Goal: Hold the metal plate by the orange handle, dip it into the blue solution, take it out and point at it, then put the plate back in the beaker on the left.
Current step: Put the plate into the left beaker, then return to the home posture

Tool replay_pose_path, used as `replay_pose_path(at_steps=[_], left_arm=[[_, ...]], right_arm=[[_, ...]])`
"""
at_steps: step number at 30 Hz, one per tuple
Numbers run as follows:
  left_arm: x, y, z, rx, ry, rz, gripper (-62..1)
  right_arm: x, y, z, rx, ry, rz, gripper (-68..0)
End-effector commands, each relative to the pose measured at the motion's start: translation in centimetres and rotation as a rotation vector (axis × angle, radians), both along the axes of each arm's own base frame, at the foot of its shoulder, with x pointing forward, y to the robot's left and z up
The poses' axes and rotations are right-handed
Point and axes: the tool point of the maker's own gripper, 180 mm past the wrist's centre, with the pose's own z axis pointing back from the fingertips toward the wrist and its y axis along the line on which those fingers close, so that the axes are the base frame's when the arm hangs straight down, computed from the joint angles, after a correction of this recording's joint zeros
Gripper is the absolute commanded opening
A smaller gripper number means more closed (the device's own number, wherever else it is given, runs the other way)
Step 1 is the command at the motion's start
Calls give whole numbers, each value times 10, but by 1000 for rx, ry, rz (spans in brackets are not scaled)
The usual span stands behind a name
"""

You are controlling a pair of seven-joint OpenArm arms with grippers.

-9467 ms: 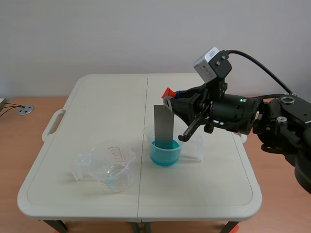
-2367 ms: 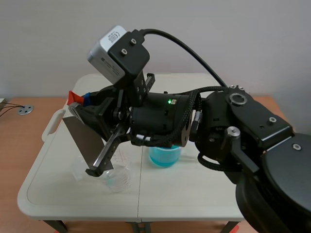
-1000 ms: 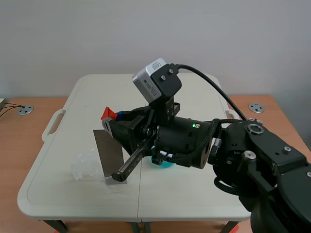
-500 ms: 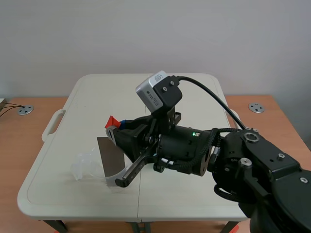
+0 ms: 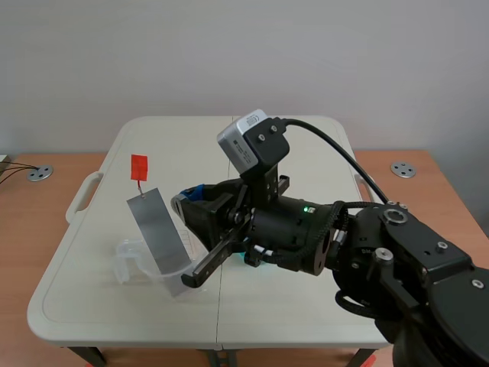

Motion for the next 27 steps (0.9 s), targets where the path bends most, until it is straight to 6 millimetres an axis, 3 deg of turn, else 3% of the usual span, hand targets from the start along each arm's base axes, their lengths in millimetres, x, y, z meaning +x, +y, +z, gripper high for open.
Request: replay_pose_path(at_steps=[1, 5, 13, 15, 19, 21, 24, 27], left_arm=[[5, 4, 2, 5, -14, -11, -356], [4, 6, 0, 23, -13, -50, 14], [4, 5, 1, 19, -13, -42, 14], [4, 5, 1, 18, -14, -42, 14], [10, 3, 1, 13, -27, -41, 14], [13, 4, 1, 16, -33, -39, 14], [22, 11, 2, 30, -54, -23, 14], [42, 28, 7, 62, -101, 18, 14]], right_arm=[[9, -1, 15, 37, -34, -22, -607], [16, -5, 14, 28, -33, -68, -607], [28, -17, 12, 16, -34, -144, -599], [32, -22, 11, 9, -35, -171, -529], [34, -29, 9, -4, -37, -183, -274], [35, -32, 8, -15, -39, -184, -187], [34, -37, 4, -41, -39, -180, -129], [34, -46, 0, -64, -39, -178, -126]])
